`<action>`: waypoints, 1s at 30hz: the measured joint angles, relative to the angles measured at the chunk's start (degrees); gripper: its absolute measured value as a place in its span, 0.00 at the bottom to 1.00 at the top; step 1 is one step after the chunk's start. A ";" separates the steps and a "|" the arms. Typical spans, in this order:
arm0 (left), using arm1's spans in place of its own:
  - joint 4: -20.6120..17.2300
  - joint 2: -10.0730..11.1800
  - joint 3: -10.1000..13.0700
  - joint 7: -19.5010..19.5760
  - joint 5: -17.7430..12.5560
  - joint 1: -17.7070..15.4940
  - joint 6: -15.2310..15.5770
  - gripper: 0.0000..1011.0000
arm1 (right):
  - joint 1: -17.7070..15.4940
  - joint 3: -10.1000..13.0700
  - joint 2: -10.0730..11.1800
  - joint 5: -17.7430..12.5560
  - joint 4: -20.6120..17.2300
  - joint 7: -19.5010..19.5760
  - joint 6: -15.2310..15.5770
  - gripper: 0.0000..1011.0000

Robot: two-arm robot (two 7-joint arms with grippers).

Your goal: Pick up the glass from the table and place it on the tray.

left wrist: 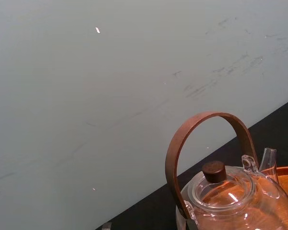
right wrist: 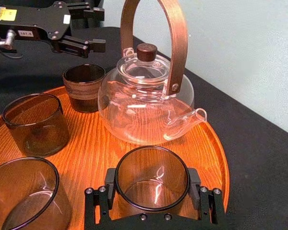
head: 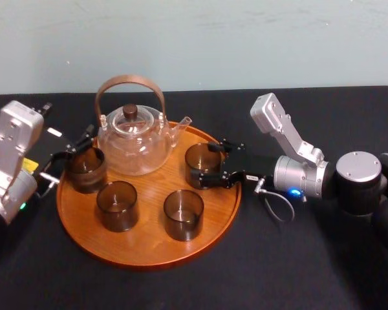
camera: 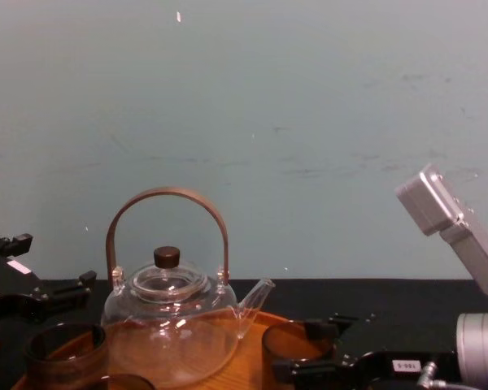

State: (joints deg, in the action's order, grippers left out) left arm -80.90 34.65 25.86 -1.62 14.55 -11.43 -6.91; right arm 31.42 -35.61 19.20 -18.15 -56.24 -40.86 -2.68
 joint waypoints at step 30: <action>0.00 0.00 0.00 0.00 0.00 0.00 0.00 0.99 | -0.02 -0.01 0.02 -0.06 0.04 -0.15 0.14 0.99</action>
State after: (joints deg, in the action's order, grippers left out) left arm -80.90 34.64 25.86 -1.62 14.55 -11.43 -6.91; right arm 31.40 -35.62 19.22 -18.21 -56.19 -41.01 -2.55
